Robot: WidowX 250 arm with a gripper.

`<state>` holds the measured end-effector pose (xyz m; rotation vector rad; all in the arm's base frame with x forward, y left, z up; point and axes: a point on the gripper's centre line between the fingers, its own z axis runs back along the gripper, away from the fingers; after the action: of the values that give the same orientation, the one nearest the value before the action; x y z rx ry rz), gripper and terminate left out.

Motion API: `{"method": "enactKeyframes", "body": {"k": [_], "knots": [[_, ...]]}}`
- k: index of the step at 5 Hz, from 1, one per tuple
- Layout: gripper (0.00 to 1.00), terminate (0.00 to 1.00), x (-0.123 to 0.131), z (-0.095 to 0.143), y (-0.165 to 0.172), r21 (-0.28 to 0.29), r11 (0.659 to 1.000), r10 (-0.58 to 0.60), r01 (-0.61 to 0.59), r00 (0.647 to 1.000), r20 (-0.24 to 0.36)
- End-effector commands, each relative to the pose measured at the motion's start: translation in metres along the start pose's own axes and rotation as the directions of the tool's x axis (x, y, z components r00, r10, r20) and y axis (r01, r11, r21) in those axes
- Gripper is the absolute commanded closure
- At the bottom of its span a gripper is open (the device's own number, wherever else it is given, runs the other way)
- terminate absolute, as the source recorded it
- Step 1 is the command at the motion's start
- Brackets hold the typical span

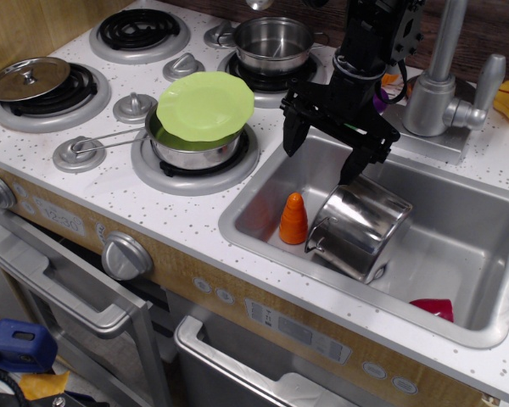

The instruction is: Flip pot upright in sink

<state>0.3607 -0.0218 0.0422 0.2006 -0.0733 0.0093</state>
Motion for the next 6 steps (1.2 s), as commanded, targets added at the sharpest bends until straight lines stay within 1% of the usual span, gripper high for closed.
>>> {"method": "enactKeyframes", "body": {"k": [1,2,3,4,5,6], "knots": [[0.0,0.0,0.0,0.0,0.0,0.0,1.0,0.0,0.0,1.0,0.0],[0.0,0.0,0.011,0.01,0.004,-0.056,0.998,-0.007,0.007,1.0,0.014],[0.0,0.0,0.019,0.019,0.003,-0.14,0.99,0.023,-0.019,0.999,0.025],[0.0,0.0,0.023,0.022,0.004,-0.217,0.976,0.037,-0.024,0.997,0.06],[0.0,0.0,0.021,0.01,0.003,-0.308,0.949,0.099,-0.065,0.991,0.095],[0.0,0.0,0.018,-0.003,0.001,-0.414,0.903,0.167,-0.114,0.981,0.095]]}}
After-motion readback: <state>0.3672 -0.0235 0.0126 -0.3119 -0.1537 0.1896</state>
